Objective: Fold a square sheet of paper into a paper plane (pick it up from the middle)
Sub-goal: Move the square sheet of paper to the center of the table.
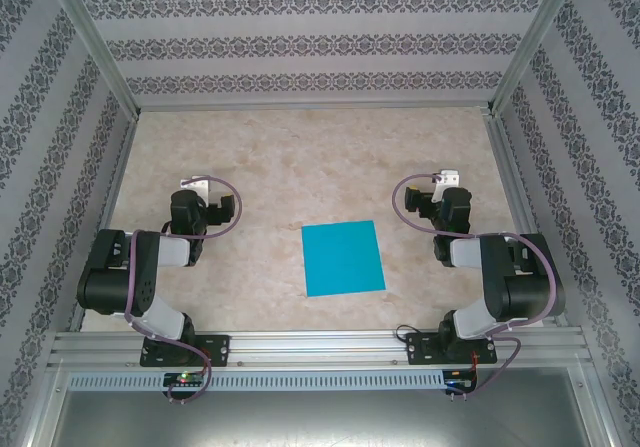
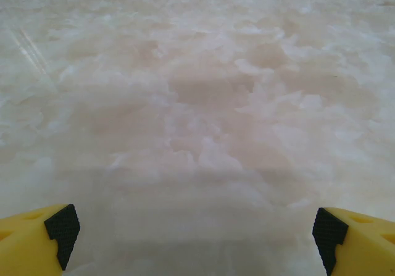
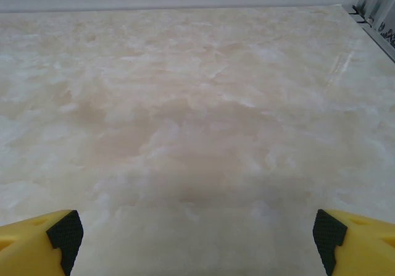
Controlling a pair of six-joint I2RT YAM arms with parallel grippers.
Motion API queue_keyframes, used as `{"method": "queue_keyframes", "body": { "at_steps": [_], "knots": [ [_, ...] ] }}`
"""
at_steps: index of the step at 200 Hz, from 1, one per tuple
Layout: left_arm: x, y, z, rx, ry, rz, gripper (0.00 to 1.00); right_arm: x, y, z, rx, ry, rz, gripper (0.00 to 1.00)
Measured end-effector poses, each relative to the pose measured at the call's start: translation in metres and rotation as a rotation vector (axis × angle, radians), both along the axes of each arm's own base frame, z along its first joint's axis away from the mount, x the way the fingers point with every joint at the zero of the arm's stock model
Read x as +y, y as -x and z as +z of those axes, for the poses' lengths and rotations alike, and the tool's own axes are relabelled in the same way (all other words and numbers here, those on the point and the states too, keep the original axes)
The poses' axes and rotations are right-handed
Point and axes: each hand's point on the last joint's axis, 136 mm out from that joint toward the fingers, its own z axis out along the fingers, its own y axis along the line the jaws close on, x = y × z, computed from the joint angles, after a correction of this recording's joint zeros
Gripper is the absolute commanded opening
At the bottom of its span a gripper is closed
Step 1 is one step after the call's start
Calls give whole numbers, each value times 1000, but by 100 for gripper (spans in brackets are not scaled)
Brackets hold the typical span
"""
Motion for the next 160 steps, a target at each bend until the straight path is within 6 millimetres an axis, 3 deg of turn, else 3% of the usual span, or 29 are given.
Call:
{"method": "queue_keyframes", "body": {
  "at_steps": [160],
  "knots": [
    [0, 1, 2, 0, -1, 0, 100, 2, 1, 2, 0, -1, 14, 98]
  ]
}}
